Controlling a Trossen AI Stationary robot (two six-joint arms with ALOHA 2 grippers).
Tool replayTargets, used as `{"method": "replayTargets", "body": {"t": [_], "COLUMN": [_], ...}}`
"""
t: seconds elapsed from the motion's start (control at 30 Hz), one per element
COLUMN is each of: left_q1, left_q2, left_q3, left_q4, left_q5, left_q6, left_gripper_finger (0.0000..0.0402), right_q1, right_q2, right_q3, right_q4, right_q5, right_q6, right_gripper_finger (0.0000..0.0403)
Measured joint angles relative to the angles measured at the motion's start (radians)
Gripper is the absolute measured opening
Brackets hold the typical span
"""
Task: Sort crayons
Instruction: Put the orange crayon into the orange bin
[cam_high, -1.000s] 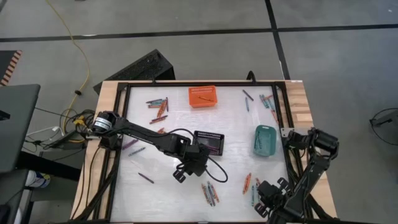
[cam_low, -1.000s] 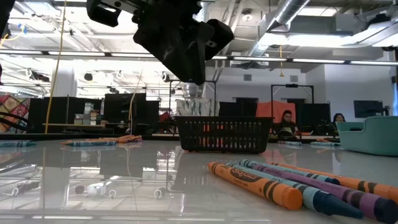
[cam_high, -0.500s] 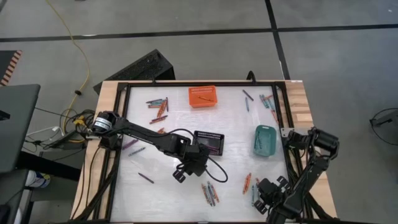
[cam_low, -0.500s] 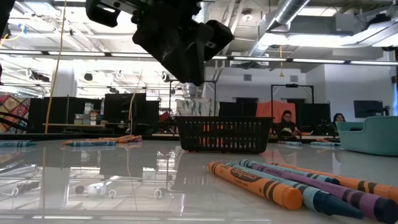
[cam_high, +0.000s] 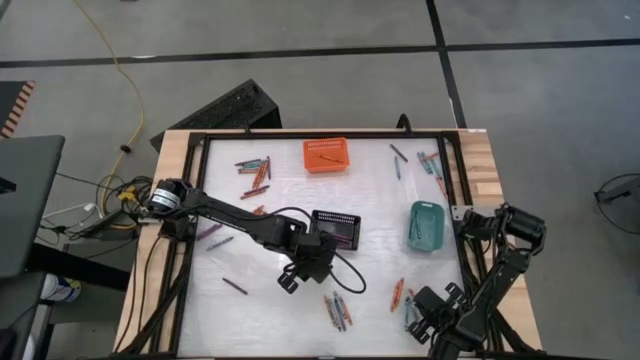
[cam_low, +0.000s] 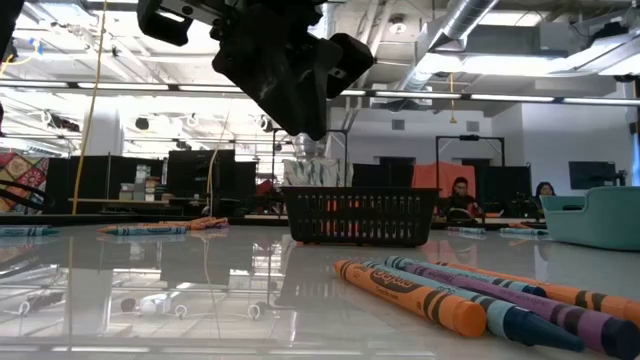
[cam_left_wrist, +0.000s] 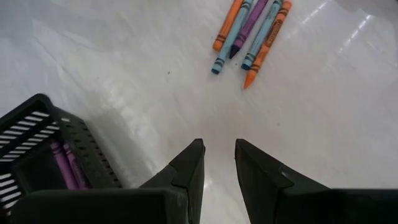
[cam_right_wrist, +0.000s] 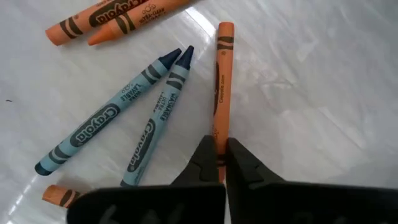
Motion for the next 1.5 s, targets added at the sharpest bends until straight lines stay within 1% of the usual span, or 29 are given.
{"method": "replayTargets", "body": {"t": [0.13,0.2,0.3,0.4,0.53,0.7,0.87,0.93,1.07,1.23,1.37,1.5], "left_q1": [0.0,0.0,0.0,0.0,0.014,0.057,0.111,0.13,0.167,0.213,0.233,0.239], "left_q2": [0.0,0.0,0.0,0.0,-0.016,-0.087,-0.186,-0.231,-0.345,-0.512,-0.654,-0.776], "left_q3": [0.0,0.0,0.0,0.0,0.0,0.0,-0.001,-0.02,-0.114,-0.283,-0.444,-0.59], "left_q4": [-0.008,-0.018,-0.033,-0.059,-0.081,-0.091,-0.13,-0.135,-0.144,-0.132,-0.074,-0.02], "left_q5": [-0.07,-0.092,-0.105,-0.138,-0.182,-0.199,-0.199,-0.205,-0.26,-0.296,-0.301,-0.302], "left_q6": [0.004,0.003,-0.004,-0.012,-0.031,-0.069,-0.089,-0.097,-0.117,-0.184,-0.251,-0.325], "left_gripper_finger": [0.0081,0.0081,0.0081,0.0081,0.0081,0.0081,0.0081,0.0081,0.008,0.008,0.008,0.008], "right_q1": [-0.01,-0.017,-0.026,-0.038,-0.056,-0.098,-0.175,-0.214,-0.301,-0.428,-0.551,-0.689], "right_q2": [-0.02,-0.036,-0.088,-0.123,-0.193,-0.279,-0.351,-0.376,-0.423,-0.482,-0.525,-0.549], "right_q3": [-0.001,-0.009,0.001,0.012,0.04,0.049,0.048,0.048,0.048,0.048,0.048,0.048], "right_q4": [-0.037,-0.111,-0.15,-0.24,-0.317,-0.39,-0.428,-0.426,-0.424,-0.374,-0.283,-0.154], "right_q5": [-0.023,-0.038,-0.035,-0.02,0.07,0.22,0.339,0.384,0.454,0.52,0.536,0.53], "right_q6": [0.013,0.019,0.018,0.002,-0.019,-0.068,-0.183,-0.247,-0.389,-0.608,-0.833,-1.078], "right_gripper_finger": [0.0003,0.0002,0.0002,0.0001,0.0001,0.0,0.0,0.0,0.0,0.0,0.0,0.0]}}
